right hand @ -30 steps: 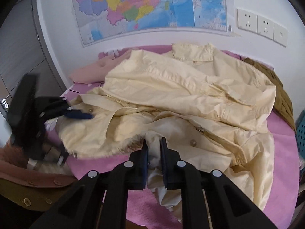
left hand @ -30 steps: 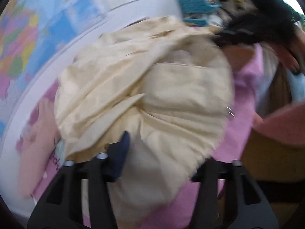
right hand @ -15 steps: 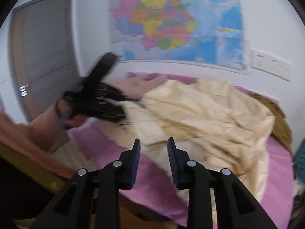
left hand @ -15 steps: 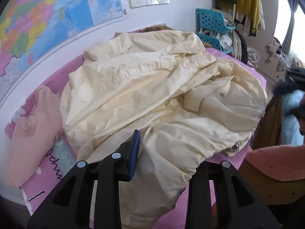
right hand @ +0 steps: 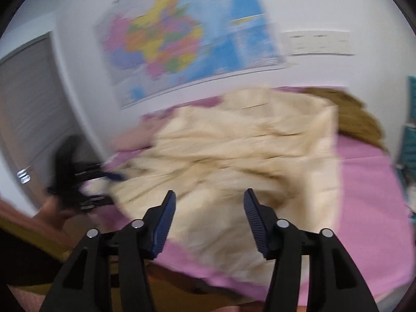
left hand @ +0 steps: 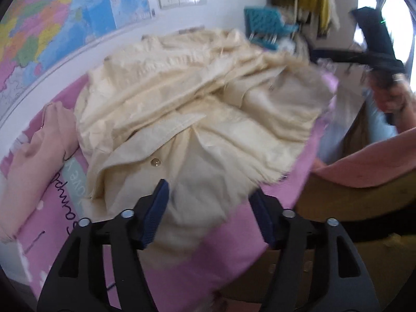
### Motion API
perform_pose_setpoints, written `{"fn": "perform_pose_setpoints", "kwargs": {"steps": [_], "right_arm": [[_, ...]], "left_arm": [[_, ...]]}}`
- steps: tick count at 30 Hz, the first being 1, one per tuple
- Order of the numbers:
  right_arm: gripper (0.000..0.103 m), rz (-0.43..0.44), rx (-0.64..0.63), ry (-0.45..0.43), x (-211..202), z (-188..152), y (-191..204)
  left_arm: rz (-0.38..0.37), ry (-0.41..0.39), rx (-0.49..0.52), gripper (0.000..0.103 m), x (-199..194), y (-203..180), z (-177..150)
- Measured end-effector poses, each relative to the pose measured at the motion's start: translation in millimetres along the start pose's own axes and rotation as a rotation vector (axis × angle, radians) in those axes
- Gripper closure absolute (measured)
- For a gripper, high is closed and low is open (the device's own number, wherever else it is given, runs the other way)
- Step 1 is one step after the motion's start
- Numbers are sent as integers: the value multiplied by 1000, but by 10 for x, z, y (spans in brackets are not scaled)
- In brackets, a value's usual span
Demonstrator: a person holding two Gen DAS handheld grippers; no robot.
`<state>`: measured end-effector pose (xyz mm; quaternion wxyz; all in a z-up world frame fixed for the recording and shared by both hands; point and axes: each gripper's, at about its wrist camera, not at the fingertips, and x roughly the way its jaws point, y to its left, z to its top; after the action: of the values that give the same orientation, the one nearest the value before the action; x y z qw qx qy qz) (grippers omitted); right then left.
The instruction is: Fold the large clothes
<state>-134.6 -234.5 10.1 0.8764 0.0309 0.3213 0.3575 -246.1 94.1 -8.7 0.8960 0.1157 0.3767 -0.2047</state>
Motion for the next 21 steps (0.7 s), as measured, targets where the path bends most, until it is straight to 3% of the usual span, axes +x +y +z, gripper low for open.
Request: {"fn": "perform_pose_setpoints", "kwargs": {"steps": [1,2,3,6,10,13,16,18,21], "right_arm": [[38,-63,20,5,23,36,-103],[37,-139,48,24,84,80,-243],[37,-182,75,42,161,104,-372],[37,-172,149,69,313,165,-639],[37,-167,163,69,466,353,-806],[37,-168,152,67,553,569,-862],[37,-155,143,101,797,831,-970],[34,-114,131,167,1009,936,-1018],[30,-121,113,289,1377,971,-1051]], "left_arm": [[1,-27,-4,30,-64,12,-10],[3,-76,-19,18,-191,48,-3],[-1,-109,-35,14,-277,82,5],[31,-170,-78,13,-442,240,100],[152,-94,-86,13,-201,404,328],[187,-14,-98,18,184,542,575],[191,15,-87,20,467,598,794],[183,18,-65,21,617,587,936],[170,3,-21,21,756,535,1129]]}}
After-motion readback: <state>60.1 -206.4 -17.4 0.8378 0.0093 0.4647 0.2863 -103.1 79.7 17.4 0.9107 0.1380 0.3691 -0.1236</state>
